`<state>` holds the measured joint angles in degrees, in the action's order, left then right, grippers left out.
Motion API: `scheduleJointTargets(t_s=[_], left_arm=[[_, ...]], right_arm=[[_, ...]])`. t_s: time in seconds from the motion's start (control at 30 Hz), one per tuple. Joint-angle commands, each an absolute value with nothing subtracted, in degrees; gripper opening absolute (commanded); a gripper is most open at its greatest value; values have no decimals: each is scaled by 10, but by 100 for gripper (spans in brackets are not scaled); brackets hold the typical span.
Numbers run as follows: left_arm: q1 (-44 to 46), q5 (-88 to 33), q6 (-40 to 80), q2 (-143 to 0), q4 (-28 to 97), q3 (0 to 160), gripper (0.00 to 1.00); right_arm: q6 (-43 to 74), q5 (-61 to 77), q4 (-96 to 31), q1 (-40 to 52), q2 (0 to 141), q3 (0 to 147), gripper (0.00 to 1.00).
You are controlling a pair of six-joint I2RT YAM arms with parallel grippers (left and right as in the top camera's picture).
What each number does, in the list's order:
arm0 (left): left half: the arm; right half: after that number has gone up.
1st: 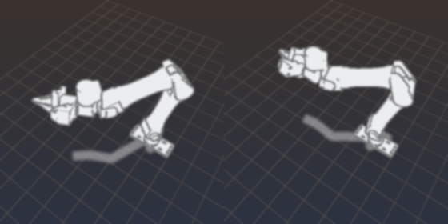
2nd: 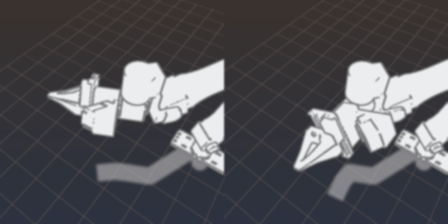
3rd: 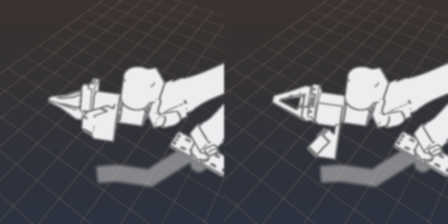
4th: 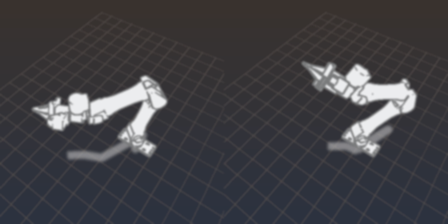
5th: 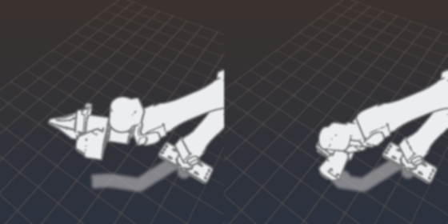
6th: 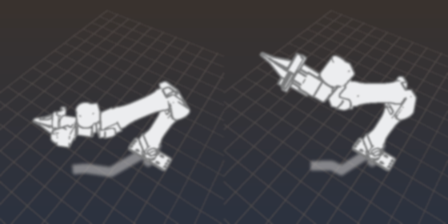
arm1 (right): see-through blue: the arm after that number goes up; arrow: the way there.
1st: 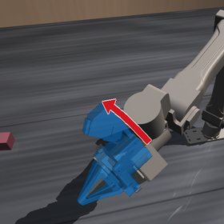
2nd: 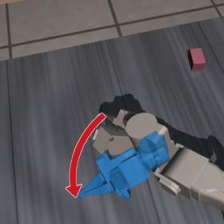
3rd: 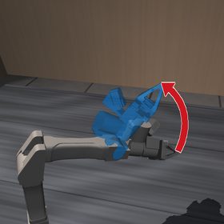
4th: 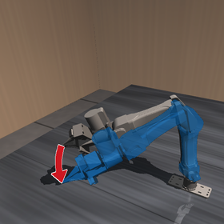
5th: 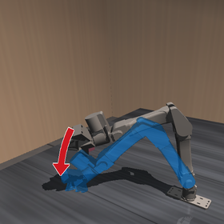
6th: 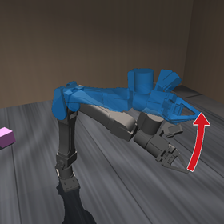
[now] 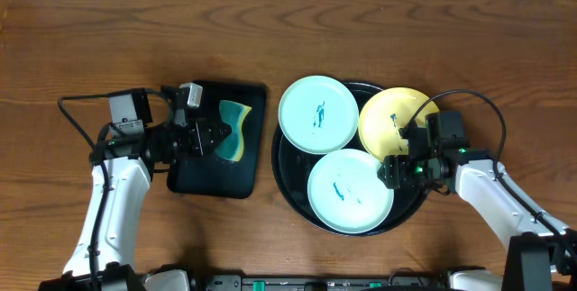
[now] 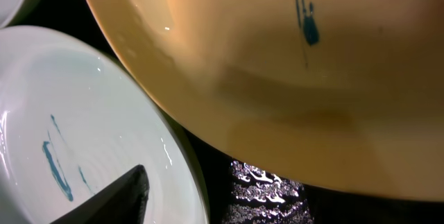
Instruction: Clean dirty plates on tray and stack at the side
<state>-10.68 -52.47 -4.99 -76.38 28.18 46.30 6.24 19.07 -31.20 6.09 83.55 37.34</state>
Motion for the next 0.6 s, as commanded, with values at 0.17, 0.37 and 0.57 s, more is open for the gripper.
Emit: scheduleJointTargets(t_s=[0.17, 0.37, 0.57], left_arm=[[-109, -521, -64, -762, 287, 460, 7], [-109, -518, -64, -768, 295, 460, 8], [-109, -518, -64, -768, 295, 460, 7]], right_arm=[[51, 214, -292, 91, 861, 380, 54], [51, 213, -289, 101, 864, 380, 44], [51, 213, -296, 101, 864, 380, 23]])
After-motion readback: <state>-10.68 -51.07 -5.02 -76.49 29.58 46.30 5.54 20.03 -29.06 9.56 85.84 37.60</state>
